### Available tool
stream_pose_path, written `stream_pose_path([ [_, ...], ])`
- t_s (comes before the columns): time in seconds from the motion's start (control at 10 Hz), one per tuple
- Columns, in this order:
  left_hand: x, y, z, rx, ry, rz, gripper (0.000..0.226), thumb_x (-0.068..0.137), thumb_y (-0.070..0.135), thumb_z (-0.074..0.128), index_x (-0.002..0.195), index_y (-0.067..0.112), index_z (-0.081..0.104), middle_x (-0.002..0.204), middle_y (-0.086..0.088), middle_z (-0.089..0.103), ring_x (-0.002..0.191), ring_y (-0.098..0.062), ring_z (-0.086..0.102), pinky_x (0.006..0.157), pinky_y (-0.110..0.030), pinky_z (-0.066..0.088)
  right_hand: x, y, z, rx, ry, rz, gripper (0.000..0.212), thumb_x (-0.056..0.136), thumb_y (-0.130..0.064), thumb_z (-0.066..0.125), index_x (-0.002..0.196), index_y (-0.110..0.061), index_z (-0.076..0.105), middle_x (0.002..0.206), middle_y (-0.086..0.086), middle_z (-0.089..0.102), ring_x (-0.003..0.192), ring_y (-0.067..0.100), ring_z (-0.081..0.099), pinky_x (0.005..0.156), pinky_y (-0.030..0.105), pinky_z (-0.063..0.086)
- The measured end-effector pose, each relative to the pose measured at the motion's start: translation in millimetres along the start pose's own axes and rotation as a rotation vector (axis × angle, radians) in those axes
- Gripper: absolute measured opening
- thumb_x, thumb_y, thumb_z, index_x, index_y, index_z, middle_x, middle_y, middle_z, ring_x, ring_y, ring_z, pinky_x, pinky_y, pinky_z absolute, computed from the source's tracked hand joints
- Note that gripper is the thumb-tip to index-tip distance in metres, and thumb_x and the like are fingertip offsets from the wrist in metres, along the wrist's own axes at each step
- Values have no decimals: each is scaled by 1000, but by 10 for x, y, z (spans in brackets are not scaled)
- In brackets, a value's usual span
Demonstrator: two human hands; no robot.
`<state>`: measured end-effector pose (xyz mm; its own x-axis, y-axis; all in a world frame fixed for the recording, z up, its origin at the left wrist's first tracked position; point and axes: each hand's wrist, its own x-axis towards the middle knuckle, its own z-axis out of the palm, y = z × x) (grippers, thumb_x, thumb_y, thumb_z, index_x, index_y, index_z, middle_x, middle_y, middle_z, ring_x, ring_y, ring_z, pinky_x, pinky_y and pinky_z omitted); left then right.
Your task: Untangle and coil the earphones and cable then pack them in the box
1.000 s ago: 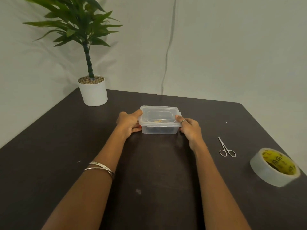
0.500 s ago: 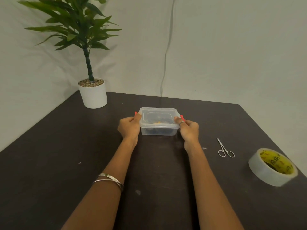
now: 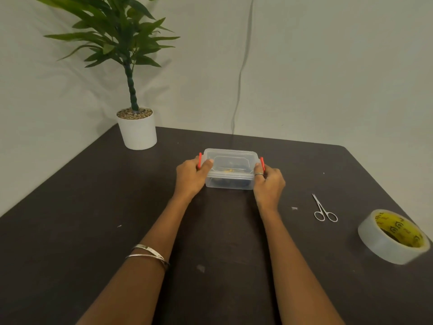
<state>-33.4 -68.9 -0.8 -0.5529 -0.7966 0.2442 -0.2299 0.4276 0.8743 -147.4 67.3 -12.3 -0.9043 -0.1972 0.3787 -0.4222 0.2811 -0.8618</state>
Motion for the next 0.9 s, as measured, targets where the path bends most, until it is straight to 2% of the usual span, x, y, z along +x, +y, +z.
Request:
stream_pose_path([
  [0.1,25,15,-15,70,21,42,34,95,28,53,95,-2,70,84,-16,68,74,-24,67,66,-38,58,44,18,-10,-61,-16,-47,37,98,-25,50,75,0,65,84,18,58,72,19,50,64,23,32],
  [0.2,39,37,-31,45,-5,4,34,95,27,54,93,-3,71,85,-16,69,75,-24,69,64,-44,60,85,33,-32,-164,-43,-100,39,99,-25,47,77,2,64,85,20,59,71,20,51,64,26,34],
  [0.3,-11,63,-48,77,-17,17,36,97,28,50,97,-2,69,88,-16,69,77,-25,68,66,-45,59,128,30,-66,-180,-94,-112,40,100,-29,45,89,1,69,84,18,65,73,25,59,67,37,52],
  [0.4,-46,89,-70,10,-30,1,37,97,28,49,108,-3,67,100,-18,68,84,-28,68,71,-47,58,94,10,-89,-128,-141,-67,40,100,-30,44,84,-1,68,75,13,66,65,29,64,64,46,57],
  [0.5,-72,96,-113,-21,-70,-49,39,97,28,51,118,-3,62,109,-17,67,88,-26,68,76,-46,58,-14,-37,-115,-83,-116,-21,40,99,-27,45,73,-2,64,68,15,64,61,33,63,59,45,57],
  [0.6,-107,97,-130,-16,-82,-27,39,97,31,51,119,1,62,102,-11,69,82,-20,69,70,-32,60,-55,-49,-153,-41,-130,-12,45,100,-31,45,74,0,64,69,19,65,57,34,63,47,32,54],
  [0.7,-121,93,-159,-66,-106,-38,42,96,36,52,124,6,61,103,-6,69,74,-15,67,61,-17,56,-69,-47,-181,-26,-141,-2,55,99,-40,44,68,1,61,65,21,64,51,31,62,43,26,51],
  [0.8,-117,27,-182,-94,-117,-56,45,95,46,49,117,11,66,84,1,69,62,-11,66,61,-17,56,-103,-3,-145,6,-126,-11,70,94,-59,41,62,2,57,57,19,61,53,35,60,54,46,54],
  [0.9,-5,-3,-217,-28,39,-78,53,95,53,41,85,8,69,64,-3,65,54,-18,65,61,-30,58,-2,23,-174,-22,-7,42,80,92,-67,34,59,4,54,57,23,60,59,41,59,61,45,52],
])
